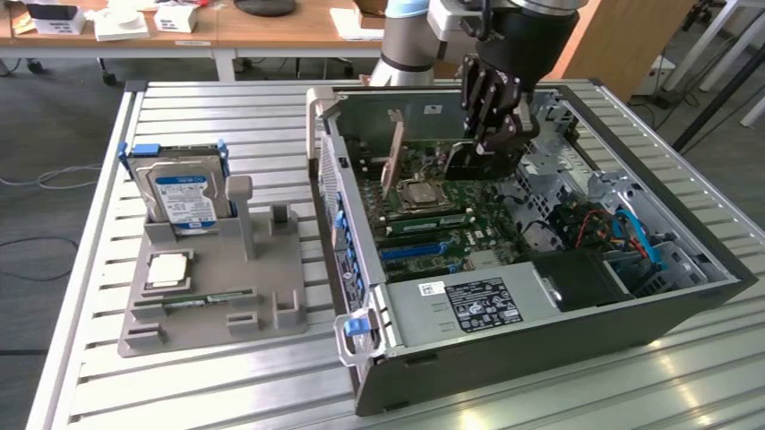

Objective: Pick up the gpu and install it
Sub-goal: 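Insert the gpu into the slot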

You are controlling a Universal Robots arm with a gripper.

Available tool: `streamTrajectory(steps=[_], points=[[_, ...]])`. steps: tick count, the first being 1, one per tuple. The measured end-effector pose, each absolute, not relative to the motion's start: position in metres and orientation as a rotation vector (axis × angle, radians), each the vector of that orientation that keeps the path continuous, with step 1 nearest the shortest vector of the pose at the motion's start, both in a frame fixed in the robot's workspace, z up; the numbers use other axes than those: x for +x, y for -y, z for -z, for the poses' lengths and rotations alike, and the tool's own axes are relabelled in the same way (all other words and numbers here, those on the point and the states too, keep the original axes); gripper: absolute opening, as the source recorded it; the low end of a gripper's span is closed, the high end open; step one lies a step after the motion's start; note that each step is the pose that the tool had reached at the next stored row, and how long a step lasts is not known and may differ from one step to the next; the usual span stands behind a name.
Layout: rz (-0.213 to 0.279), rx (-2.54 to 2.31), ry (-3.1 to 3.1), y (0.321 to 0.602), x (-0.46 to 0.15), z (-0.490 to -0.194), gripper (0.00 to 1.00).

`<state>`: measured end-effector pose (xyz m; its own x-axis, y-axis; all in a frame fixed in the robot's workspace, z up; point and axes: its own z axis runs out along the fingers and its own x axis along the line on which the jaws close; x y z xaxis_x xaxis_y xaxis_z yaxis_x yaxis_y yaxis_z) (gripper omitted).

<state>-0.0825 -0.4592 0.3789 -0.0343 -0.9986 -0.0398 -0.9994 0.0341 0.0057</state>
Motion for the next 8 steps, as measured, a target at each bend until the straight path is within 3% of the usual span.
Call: streamTrajectory(steps=[8], points=[[-0.05,-2.166,-2.241,0.4592,-0.0826,-0.3747,0.27]])
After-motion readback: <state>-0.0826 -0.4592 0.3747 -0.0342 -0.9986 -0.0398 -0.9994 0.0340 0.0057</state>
